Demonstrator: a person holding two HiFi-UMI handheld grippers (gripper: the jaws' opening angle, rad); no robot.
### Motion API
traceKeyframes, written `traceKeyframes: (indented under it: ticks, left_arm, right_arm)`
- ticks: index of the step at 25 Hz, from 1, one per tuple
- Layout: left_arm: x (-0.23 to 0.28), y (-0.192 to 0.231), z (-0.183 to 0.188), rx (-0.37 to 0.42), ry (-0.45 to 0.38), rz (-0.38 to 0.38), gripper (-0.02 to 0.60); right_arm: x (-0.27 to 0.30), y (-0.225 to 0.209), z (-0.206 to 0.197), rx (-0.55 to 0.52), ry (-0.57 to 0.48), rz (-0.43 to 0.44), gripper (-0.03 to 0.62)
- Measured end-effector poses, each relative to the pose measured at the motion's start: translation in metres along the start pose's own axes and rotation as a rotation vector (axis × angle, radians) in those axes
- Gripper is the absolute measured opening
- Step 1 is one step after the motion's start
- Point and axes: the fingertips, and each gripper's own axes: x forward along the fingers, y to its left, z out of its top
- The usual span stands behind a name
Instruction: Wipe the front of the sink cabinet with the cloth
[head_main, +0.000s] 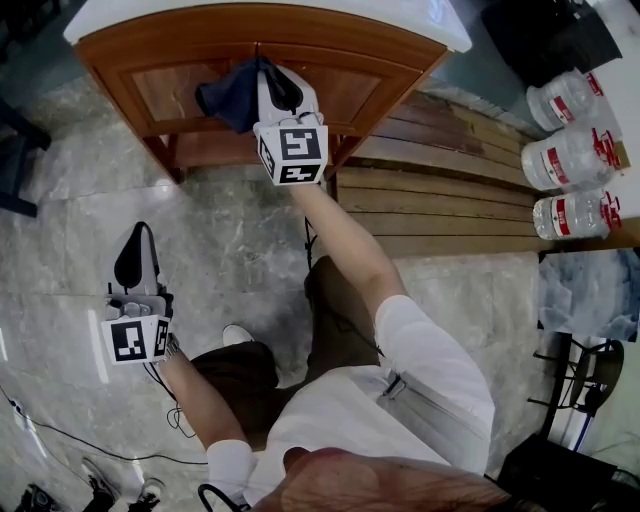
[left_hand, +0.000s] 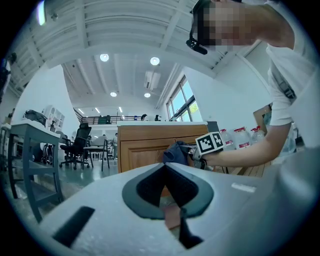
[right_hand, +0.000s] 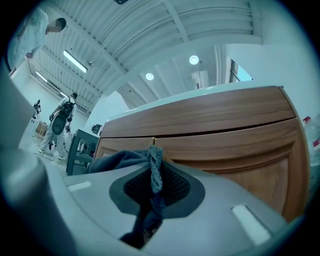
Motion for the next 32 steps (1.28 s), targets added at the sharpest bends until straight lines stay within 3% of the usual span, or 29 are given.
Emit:
traceKeyframes:
  ticks: [26,32]
  left_arm:
    - [0.015,-0.029,-0.003,0.012,0.017,-0.057,0.002]
    - [0.016,-0.035,-0.002,0.02,0.022,-0.059,0.002]
  right_arm:
    - [-0.093,-0.18,-0.002,-0.046,0.033,-0.319,0.041]
    - [-0.11,-0.202,0.005,-0.097,0.031,-0.334,0.043]
